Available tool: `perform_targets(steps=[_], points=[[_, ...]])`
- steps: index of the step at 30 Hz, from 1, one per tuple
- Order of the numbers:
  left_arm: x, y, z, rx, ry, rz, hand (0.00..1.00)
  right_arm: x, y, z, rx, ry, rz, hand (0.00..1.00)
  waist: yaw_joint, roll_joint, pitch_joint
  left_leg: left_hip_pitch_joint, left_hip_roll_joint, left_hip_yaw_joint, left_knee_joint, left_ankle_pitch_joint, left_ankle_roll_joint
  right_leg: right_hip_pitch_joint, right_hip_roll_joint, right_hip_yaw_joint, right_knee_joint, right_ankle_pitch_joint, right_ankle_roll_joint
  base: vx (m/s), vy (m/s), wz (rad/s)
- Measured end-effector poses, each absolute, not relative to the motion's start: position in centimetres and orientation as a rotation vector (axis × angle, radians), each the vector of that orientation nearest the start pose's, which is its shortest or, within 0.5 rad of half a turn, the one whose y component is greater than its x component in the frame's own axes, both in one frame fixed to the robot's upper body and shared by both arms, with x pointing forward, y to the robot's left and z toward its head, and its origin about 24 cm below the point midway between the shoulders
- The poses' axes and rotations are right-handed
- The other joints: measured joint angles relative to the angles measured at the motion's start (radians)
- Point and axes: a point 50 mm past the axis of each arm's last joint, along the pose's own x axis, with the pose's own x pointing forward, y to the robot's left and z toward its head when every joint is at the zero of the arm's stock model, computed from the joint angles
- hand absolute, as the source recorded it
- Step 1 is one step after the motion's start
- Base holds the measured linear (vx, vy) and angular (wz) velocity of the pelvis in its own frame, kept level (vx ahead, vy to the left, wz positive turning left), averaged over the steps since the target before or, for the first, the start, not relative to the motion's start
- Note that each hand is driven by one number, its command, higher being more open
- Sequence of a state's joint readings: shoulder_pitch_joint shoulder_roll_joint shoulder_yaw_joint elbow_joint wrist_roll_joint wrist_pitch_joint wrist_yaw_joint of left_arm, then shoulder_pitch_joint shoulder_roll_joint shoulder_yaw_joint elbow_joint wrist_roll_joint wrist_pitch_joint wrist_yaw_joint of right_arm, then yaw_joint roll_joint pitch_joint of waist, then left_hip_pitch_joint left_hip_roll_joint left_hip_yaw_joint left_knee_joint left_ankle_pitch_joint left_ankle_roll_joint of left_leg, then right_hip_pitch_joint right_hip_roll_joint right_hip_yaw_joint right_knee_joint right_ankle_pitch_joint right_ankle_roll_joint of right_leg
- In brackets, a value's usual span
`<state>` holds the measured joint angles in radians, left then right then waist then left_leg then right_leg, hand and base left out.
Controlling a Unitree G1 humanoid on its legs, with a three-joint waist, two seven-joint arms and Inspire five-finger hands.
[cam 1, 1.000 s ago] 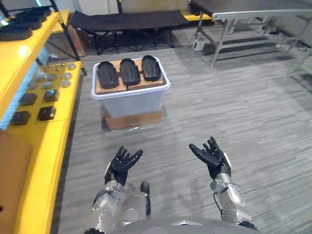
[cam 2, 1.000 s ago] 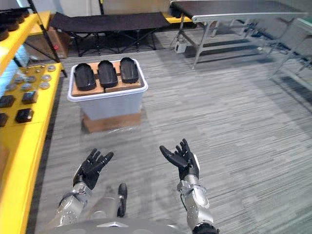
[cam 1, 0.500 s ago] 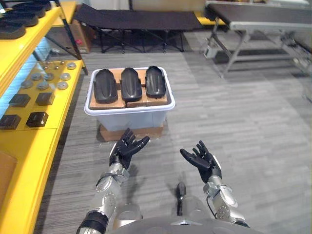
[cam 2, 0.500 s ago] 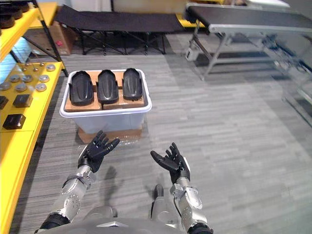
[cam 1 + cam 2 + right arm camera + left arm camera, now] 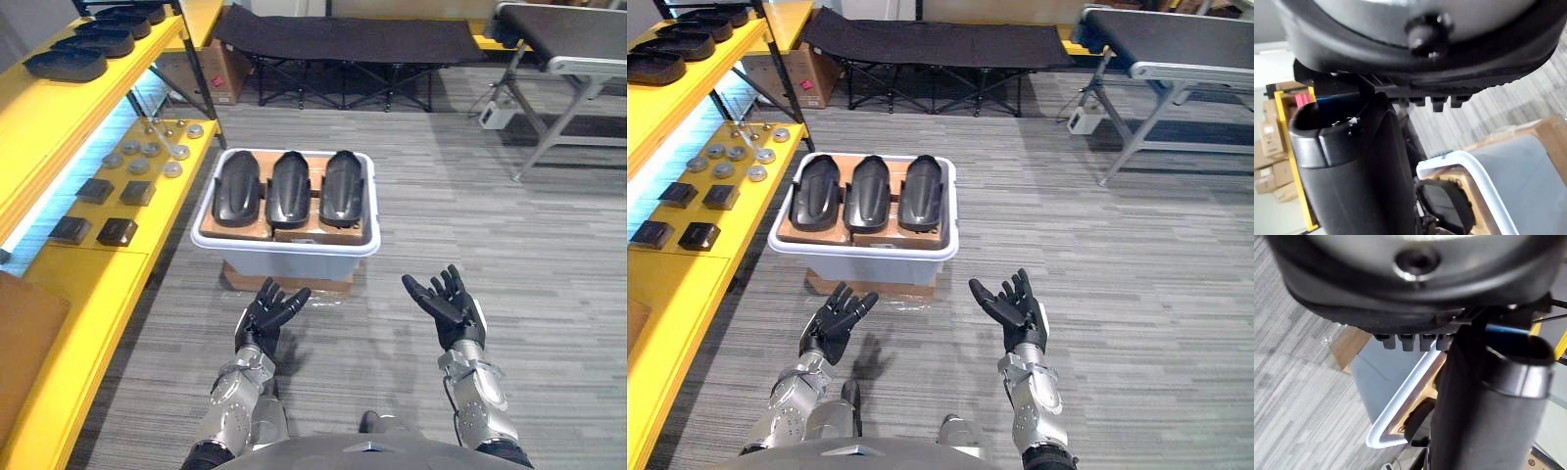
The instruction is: Walk over and take three plastic housings, then place them on the shelf
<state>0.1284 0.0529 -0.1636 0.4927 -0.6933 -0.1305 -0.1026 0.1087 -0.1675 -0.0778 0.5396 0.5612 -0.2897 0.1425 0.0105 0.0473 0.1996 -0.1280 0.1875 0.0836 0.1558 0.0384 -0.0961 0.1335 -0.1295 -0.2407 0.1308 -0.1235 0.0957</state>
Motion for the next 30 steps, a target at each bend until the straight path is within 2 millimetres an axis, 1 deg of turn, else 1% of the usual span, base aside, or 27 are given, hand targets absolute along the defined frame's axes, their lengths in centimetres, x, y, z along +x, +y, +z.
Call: perform_targets(steps=[1, 2, 3, 4, 5, 6, 7, 8, 9, 10, 11, 12, 13, 14, 15, 16, 17, 18, 19, 21, 23, 25, 27, 30], points=[[18.7, 14.2, -8.0, -0.576, 0.472, 0.017, 1.00, 19.0, -21.9, -6.9, 0.383, 0.289, -0.214, 1.00, 0.002, -0.024, 0.004, 0.017, -0.040, 0.035, 0.014, -0.010, 0.008, 0.004, -0.050, 0.021, 0.024, -0.014, 0.021, 0.20, 0.312, -0.22], [18.8, 14.4, -7.8, -0.551, 0.463, 0.001, 1.00, 19.0, -21.4, -7.0, 0.390, 0.294, -0.200, 1.00, 0.004, -0.042, -0.001, 0.014, -0.061, 0.050, 0.015, -0.024, 0.013, 0.001, -0.069, 0.028, 0.023, -0.021, 0.033, 0.22, 0.345, -0.20], [19.2, 14.7, -7.4, -0.521, 0.447, -0.020, 1.00, 19.1, -20.7, -7.1, 0.397, 0.298, -0.181, 1.00, 0.006, -0.059, -0.002, 0.009, -0.088, 0.059, 0.021, -0.039, 0.031, -0.006, -0.099, 0.029, 0.023, -0.022, 0.044, 0.14, 0.197, -0.05], [19.7, 14.8, -7.0, -0.502, 0.429, -0.049, 1.00, 19.1, -20.2, -7.2, 0.411, 0.299, -0.175, 1.00, 0.004, -0.070, -0.001, -0.008, -0.118, 0.061, 0.050, -0.069, 0.048, -0.008, -0.131, 0.027, 0.026, -0.024, 0.047, 0.17, 0.238, 0.03], [20.0, 14.7, -6.8, -0.490, 0.426, -0.067, 1.00, 19.1, -20.0, -7.3, 0.419, 0.304, -0.182, 1.00, 0.005, -0.072, 0.000, -0.007, -0.138, 0.064, 0.062, -0.087, 0.061, -0.011, -0.153, 0.026, 0.048, -0.020, 0.051, 0.15, 0.229, 0.16], [20.2, 14.5, -6.7, -0.467, 0.431, -0.088, 1.00, 18.9, -19.7, -7.5, 0.426, 0.316, -0.197, 1.00, -0.004, -0.071, 0.000, 0.011, -0.153, 0.069, 0.062, -0.102, 0.070, -0.026, -0.176, 0.025, 0.121, -0.014, 0.045, 0.15, 0.222, 0.15], [20.2, 14.5, -6.7, -0.456, 0.433, -0.097, 1.00, 18.7, -19.6, -7.7, 0.428, 0.324, -0.205, 1.00, -0.006, -0.071, 0.000, 0.026, -0.159, 0.067, 0.056, -0.107, 0.076, -0.039, -0.186, 0.028, 0.172, -0.010, 0.038, 0.17, 0.209, 0.15], [20.1, 14.3, -6.6, -0.444, 0.436, -0.120, 1.00, 18.5, -19.4, -7.9, 0.435, 0.334, -0.228, 1.00, -0.009, -0.070, 0.000, 0.067, -0.164, 0.063, 0.033, -0.113, 0.085, -0.074, -0.200, 0.029, 0.285, 0.014, 0.003, 0.19, 0.179, 0.09], [20.1, 14.2, -6.5, -0.433, 0.441, -0.135, 1.00, 18.2, -19.2, -8.1, 0.442, 0.337, -0.248, 1.00, -0.015, -0.070, -0.003, 0.099, -0.160, 0.056, 0.010, -0.114, 0.092, -0.114, -0.197, 0.039, 0.369, 0.014, -0.007, 0.19, 0.158, 0.09], [20.2, 14.3, -6.4, -0.428, 0.441, -0.139, 1.00, 18.1, -19.1, -8.1, 0.443, 0.335, -0.253, 1.00, -0.016, -0.069, -0.006, 0.109, -0.158, 0.052, 0.001, -0.113, 0.097, -0.121, -0.188, 0.040, 0.371, -0.010, -0.004, 0.20, 0.090, 0.16], [20.3, 14.3, -6.2, -0.425, 0.437, -0.143, 1.00, 18.0, -19.1, -8.1, 0.442, 0.331, -0.254, 1.00, -0.022, -0.075, -0.010, 0.118, -0.156, 0.043, -0.012, -0.105, 0.101, -0.133, -0.163, 0.047, 0.328, -0.040, -0.003, 0.20, 0.012, 0.25], [20.4, 14.4, -6.1, -0.423, 0.430, -0.141, 1.00, 18.0, -19.3, -8.0, 0.437, 0.328, -0.259, 1.00, -0.029, -0.085, -0.017, 0.119, -0.154, 0.031, -0.020, -0.101, 0.098, -0.145, -0.128, 0.048, 0.253, -0.046, -0.004, 0.20, -0.027, 0.29], [20.5, 14.5, -6.0, -0.421, 0.427, -0.141, 1.00, 18.0, -19.3, -8.0, 0.425, 0.326, -0.259, 1.00, -0.031, -0.087, -0.018, 0.118, -0.151, 0.026, -0.022, -0.099, 0.096, -0.152, -0.111, 0.050, 0.211, -0.045, -0.004, 0.22, -0.094, 0.30], [20.6, 14.5, -6.0, -0.422, 0.426, -0.139, 1.00, 18.0, -19.6, -7.9, 0.407, 0.323, -0.261, 1.00, -0.036, -0.091, -0.021, 0.117, -0.146, 0.018, -0.021, -0.100, 0.091, -0.158, -0.083, 0.054, 0.132, -0.031, 0.003, 0.20, -0.119, 0.24], [20.5, 14.8, -6.0, -0.415, 0.427, -0.138, 1.00, 18.0, -19.6, -7.9, 0.408, 0.320, -0.266, 1.00, -0.033, -0.104, -0.027, 0.116, -0.151, 0.016, -0.020, -0.104, 0.079, -0.167, -0.068, 0.057, 0.064, 0.057, 0.015, 0.16, -0.100, 0.22], [20.6, 14.9, -6.0, -0.413, 0.428, -0.135, 1.00, 18.1, -19.7, -7.8, 0.404, 0.318, -0.267, 1.00, -0.033, -0.106, -0.025, 0.117, -0.155, 0.013, -0.020, -0.107, 0.073, -0.173, -0.068, 0.054, 0.060, 0.077, 0.009, 0.11, -0.127, 0.18], [20.4, 14.8, -6.1, -0.427, 0.434, -0.126, 1.00, 18.3, -20.2, -7.7, 0.392, 0.314, -0.273, 1.00, -0.037, -0.085, -0.026, 0.117, -0.141, 0.003, -0.021, -0.108, 0.064, -0.165, -0.059, 0.051, 0.057, 0.084, 0.010, 0.14, -0.136, 0.02], [20.3, 14.5, -6.1, -0.441, 0.431, -0.126, 1.00, 18.7, -20.7, -7.4, 0.377, 0.301, -0.284, 1.00, -0.030, -0.059, -0.033, 0.110, -0.117, 0.006, -0.022, -0.114, 0.050, -0.165, -0.036, 0.051, 0.031, 0.089, 0.004, 0.16, -0.164, -0.07], [20.3, 14.4, -6.1, -0.447, 0.431, -0.124, 1.00, 19.0, -20.8, -7.2, 0.370, 0.295, -0.287, 1.00, -0.027, -0.050, -0.037, 0.105, -0.107, 0.008, -0.022, -0.117, 0.043, -0.165, -0.025, 0.051, 0.019, 0.094, -0.003, 0.11, -0.106, -0.19], [20.3, 14.0, -6.2, -0.461, 0.433, -0.123, 1.00, 19.8, -21.4, -6.7, 0.324, 0.281, -0.327, 1.00, -0.023, -0.044, -0.039, 0.108, -0.082, 0.014, -0.022, -0.120, 0.030, -0.150, 0.002, 0.046, -0.011, 0.103, -0.013, 0.06, -0.113, -0.10], [20.2, 13.8, -6.2, -0.474, 0.432, -0.122, 1.00, 20.0, -21.9, -6.4, 0.312, 0.271, -0.368, 1.00, -0.019, -0.047, -0.038, 0.116, -0.073, 0.020, -0.022, -0.123, 0.025, -0.139, 0.011, 0.045, -0.021, 0.111, -0.014, 0.03, -0.066, -0.06], [20.2, 13.5, -5.8, -0.479, 0.415, -0.124, 1.00, 20.4, -23.1, -5.9, 0.278, 0.255, -0.432, 1.00, -0.016, -0.050, -0.037, 0.117, -0.075, 0.023, -0.022, -0.123, 0.025, -0.131, 0.010, 0.046, -0.041, 0.122, -0.010, -0.01, 0.002, -0.05], [20.0, 13.7, -5.6, -0.466, 0.403, -0.111, 1.00, 20.7, -23.5, -5.7, 0.278, 0.245, -0.452, 1.00, -0.015, -0.051, -0.036, 0.113, -0.078, 0.030, -0.022, -0.123, 0.025, -0.131, 0.008, 0.051, -0.060, 0.136, -0.010, -0.05, 0.037, -0.12], [19.9, 14.1, -5.4, -0.404, 0.391, -0.115, 1.00, 21.2, -24.3, -5.2, 0.261, 0.246, -0.478, 1.00, -0.013, -0.053, -0.031, 0.089, -0.091, 0.031, -0.016, -0.120, 0.030, -0.139, -0.004, 0.044, -0.083, 0.142, -0.008, -0.07, 0.029, -0.01]])
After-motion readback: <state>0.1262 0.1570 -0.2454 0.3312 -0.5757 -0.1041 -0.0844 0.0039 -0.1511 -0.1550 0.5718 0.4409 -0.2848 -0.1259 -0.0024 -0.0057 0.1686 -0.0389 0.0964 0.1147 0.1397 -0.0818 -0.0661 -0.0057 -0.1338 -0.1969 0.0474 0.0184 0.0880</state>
